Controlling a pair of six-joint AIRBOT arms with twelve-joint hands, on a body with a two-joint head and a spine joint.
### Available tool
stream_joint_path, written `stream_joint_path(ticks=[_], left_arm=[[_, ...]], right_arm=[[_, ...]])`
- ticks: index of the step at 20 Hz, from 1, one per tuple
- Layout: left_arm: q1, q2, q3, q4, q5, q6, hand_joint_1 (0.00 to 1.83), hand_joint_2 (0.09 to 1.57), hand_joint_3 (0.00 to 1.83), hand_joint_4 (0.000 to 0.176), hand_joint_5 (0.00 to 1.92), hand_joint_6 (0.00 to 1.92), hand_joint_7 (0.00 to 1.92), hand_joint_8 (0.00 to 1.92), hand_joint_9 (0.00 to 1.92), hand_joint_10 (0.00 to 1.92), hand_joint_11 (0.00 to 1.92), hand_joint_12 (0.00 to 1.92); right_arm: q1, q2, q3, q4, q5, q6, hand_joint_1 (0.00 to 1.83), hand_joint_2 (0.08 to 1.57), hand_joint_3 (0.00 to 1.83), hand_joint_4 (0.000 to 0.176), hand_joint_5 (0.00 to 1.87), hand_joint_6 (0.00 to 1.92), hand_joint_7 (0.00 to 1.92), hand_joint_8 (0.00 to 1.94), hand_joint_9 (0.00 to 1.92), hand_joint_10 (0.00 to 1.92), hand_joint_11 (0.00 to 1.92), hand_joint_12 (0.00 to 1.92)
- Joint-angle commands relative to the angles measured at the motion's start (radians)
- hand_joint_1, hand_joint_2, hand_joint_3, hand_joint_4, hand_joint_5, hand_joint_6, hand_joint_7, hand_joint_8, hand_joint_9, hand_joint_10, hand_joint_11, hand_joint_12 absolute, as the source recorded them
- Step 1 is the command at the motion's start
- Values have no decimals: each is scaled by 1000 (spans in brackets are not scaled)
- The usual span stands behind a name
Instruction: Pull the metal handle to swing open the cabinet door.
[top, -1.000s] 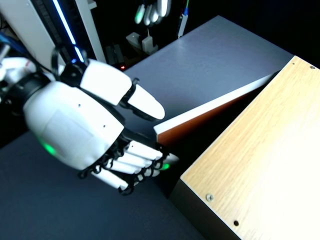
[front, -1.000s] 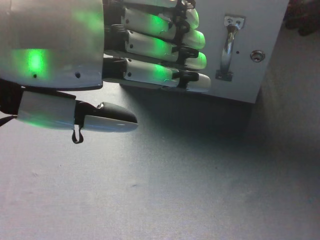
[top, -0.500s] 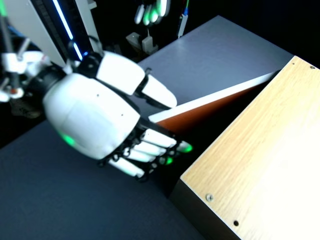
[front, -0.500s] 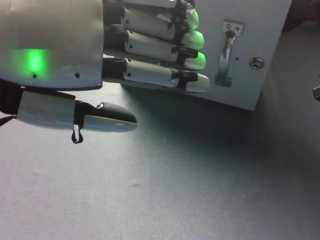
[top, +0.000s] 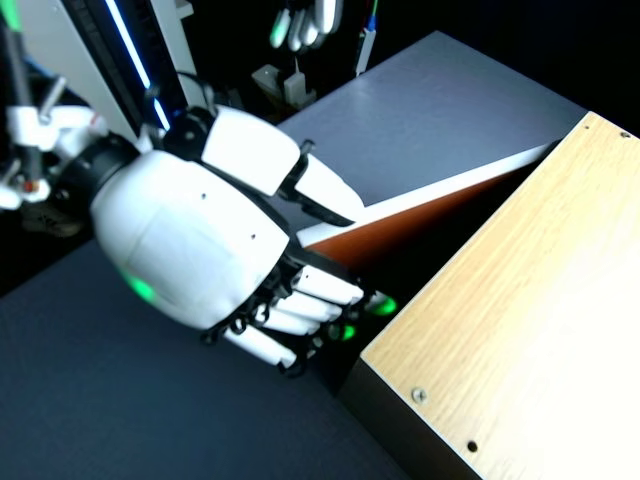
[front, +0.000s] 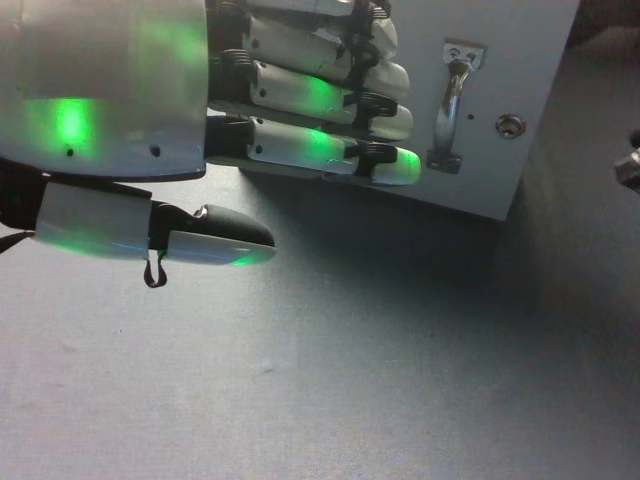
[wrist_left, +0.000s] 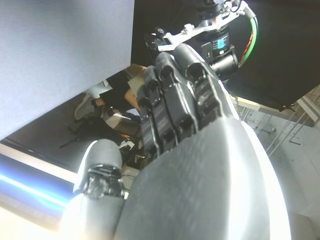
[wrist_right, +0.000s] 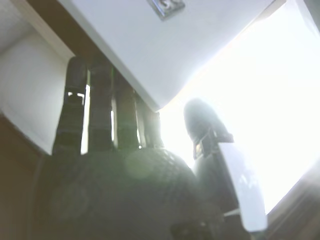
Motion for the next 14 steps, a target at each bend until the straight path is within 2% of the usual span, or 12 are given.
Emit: stream_joint_path(ticks=[1,14], left_arm=[[-9,8,1,-98,-25,8,0,1556,1,0,403,7,455,2,432,1,106,768],[-9,8,1,-98,-25,8,0,1560,2,0,385,0,453,2,428,2,92,764]], right_arm=[[21,-5,6,-40,46,19,0,1571,101,0,414,4,432,3,394,3,0,1017],[26,-16,12,2,8,21,0,1571,99,0,416,2,427,1,390,2,0,1028]])
